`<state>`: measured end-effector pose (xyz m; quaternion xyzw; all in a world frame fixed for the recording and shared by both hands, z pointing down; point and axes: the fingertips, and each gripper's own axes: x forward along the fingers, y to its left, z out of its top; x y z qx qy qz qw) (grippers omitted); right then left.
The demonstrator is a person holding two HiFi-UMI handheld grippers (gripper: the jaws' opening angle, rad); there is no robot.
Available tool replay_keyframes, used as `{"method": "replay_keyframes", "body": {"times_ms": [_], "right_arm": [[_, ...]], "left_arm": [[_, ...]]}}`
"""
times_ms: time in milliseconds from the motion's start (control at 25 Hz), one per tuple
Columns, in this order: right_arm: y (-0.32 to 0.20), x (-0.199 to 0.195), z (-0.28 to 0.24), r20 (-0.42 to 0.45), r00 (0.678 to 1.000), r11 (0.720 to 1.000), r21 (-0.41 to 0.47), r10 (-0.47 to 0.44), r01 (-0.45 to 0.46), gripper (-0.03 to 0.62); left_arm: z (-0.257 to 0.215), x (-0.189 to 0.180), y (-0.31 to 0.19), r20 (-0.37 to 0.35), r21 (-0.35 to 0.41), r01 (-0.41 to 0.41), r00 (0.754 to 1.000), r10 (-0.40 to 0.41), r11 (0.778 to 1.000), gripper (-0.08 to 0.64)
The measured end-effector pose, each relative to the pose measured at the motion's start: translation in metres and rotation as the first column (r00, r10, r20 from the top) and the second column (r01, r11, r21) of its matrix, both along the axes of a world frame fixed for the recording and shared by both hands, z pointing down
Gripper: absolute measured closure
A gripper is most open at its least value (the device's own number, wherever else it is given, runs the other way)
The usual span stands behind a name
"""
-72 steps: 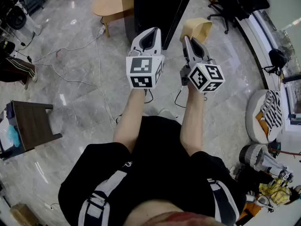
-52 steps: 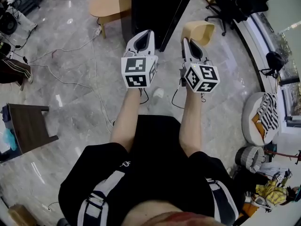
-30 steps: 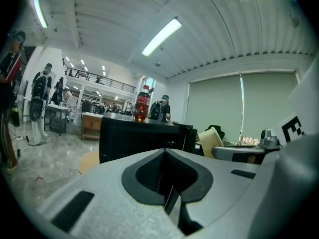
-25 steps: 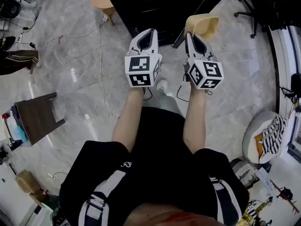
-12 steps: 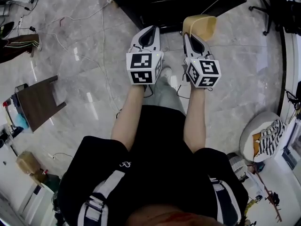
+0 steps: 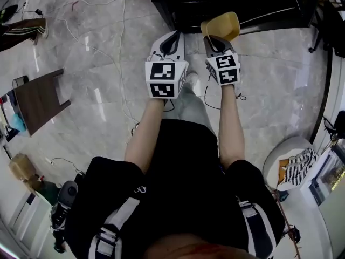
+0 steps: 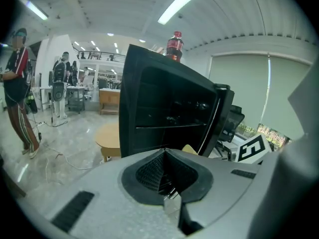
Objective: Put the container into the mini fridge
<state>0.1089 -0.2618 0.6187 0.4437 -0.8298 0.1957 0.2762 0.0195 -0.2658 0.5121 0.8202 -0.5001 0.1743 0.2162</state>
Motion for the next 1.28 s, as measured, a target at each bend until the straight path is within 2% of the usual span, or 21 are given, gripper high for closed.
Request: {"method": "replay_keyframes", "body": {"times_ms": [160, 320, 560, 840, 960, 1000, 1040, 1080, 1120, 1200, 1280], "right_arm": [[-0.029, -0.008, 0.038, -0.087, 0.991, 0.994, -0.048, -0.100, 0.096, 0.575], [-0.054, -0.010, 0.075, -0.166, 0.969, 0.981, -0.104, -0.181, 0.166, 0.575], [-0.081, -0.004, 0.119, -0.253, 0.938, 0.964, -0.185, -0.236, 0.193, 0.575], [-0.114, -0.010, 0.146, -0.318, 0.914, 0.963, -0.175, -0.252, 0.204, 0.575], [-0.119, -0.016, 0.144, -0.310, 0.924, 0.971, -0.159, -0.222, 0.180, 0.574], [-0.119, -0.017, 0.141, -0.293, 0.934, 0.975, -0.146, -0.203, 0.167, 0.556], [-0.118, -0.017, 0.138, -0.278, 0.943, 0.979, -0.133, -0.184, 0.152, 0.498], [-0.117, -0.016, 0.135, -0.265, 0.950, 0.983, -0.121, -0.163, 0.135, 0.468], [-0.114, -0.014, 0.129, -0.250, 0.958, 0.988, -0.108, -0.137, 0.113, 0.468], [-0.105, -0.009, 0.108, -0.196, 0.979, 0.997, -0.072, -0.051, 0.038, 0.469], [-0.094, 0.002, 0.080, -0.118, 0.990, 0.997, -0.024, 0.071, -0.075, 0.476]], "left_arm": [[0.005, -0.012, 0.000, 0.013, -0.012, 0.012, 1.000, -0.012, 1.000, 0.554], [0.011, -0.028, 0.003, 0.026, -0.029, 0.042, 0.999, -0.041, 0.999, 0.554], [0.017, -0.053, 0.006, 0.045, -0.048, 0.096, 0.995, -0.094, 0.994, 0.554], [0.023, -0.072, 0.014, 0.073, -0.062, 0.124, 0.990, -0.120, 0.990, 0.554], [0.022, -0.075, 0.016, 0.078, -0.060, 0.126, 0.990, -0.121, 0.990, 0.554], [0.021, -0.074, 0.016, 0.078, -0.057, 0.124, 0.990, -0.120, 0.991, 0.554], [0.020, -0.072, 0.016, 0.077, -0.053, 0.120, 0.990, -0.115, 0.991, 0.554], [0.018, -0.070, 0.016, 0.073, -0.049, 0.113, 0.991, -0.109, 0.992, 0.554], [0.015, -0.067, 0.017, 0.069, -0.044, 0.105, 0.992, -0.102, 0.994, 0.554], [0.010, -0.059, 0.018, 0.059, -0.030, 0.086, 0.995, -0.084, 0.996, 0.554], [0.003, -0.048, 0.019, 0.044, -0.015, 0.058, 0.997, -0.057, 0.998, 0.554]]}}
